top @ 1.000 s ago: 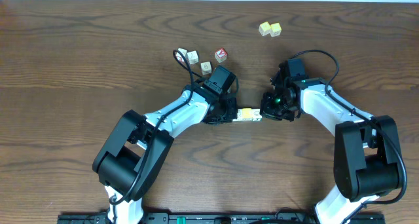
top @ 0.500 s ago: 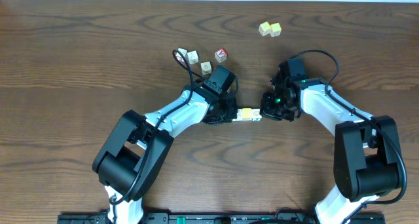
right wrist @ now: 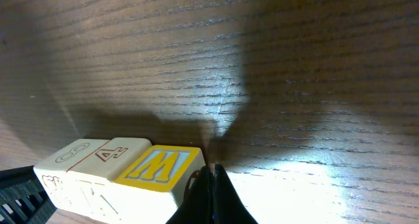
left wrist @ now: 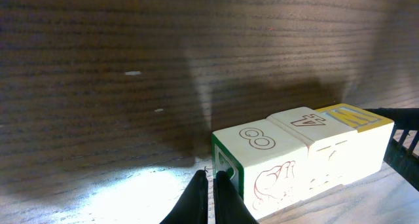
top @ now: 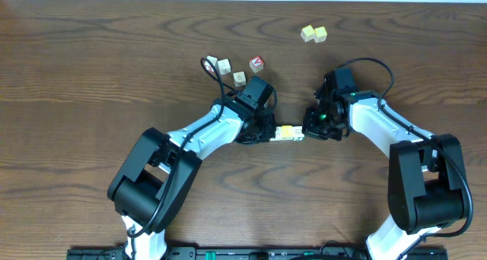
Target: Lift 3 blocks
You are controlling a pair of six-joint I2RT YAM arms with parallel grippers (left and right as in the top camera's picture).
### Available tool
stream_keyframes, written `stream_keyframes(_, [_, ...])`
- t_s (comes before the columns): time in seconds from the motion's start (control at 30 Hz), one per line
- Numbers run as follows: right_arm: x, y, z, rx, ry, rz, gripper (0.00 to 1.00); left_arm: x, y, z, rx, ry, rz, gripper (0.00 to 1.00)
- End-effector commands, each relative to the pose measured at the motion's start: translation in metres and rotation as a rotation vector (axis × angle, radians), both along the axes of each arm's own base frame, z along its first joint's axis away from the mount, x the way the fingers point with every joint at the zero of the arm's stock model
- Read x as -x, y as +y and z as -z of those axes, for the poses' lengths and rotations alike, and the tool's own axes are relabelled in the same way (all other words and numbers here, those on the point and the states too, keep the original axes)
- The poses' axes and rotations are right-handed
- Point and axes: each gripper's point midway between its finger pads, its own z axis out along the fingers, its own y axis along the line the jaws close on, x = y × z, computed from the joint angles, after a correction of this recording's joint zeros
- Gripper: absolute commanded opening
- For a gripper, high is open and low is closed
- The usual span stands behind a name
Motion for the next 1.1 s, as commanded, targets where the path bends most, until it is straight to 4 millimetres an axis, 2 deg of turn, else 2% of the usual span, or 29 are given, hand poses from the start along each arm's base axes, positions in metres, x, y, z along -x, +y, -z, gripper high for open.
stream_keyframes(0.0, [0.001, 0.015, -0.009, -0.070, -0.003, -0.020, 0.01, 0.005, -0.007, -0.007, 0.040, 0.005, 0.032, 0.07])
stream_keyframes(0.3, [0.002, 0.016, -0.010, -0.081, -0.001, -0.022, 0.01, 0.002, -0.008, -0.019, 0.055, -0.021, 0.036, 0.07])
stream_keyframes(0.77, [-0.002, 0.020, -0.015, -0.099, -0.013, -0.025, 0.01, 0.003, -0.007, -0.019, 0.053, -0.018, 0.036, 0.07])
stream_keyframes(1.07, [-0.006, 0.020, -0.033, -0.108, -0.060, -0.027, 0.01, 0.004, -0.007, -0.020, 0.053, -0.017, 0.035, 0.07])
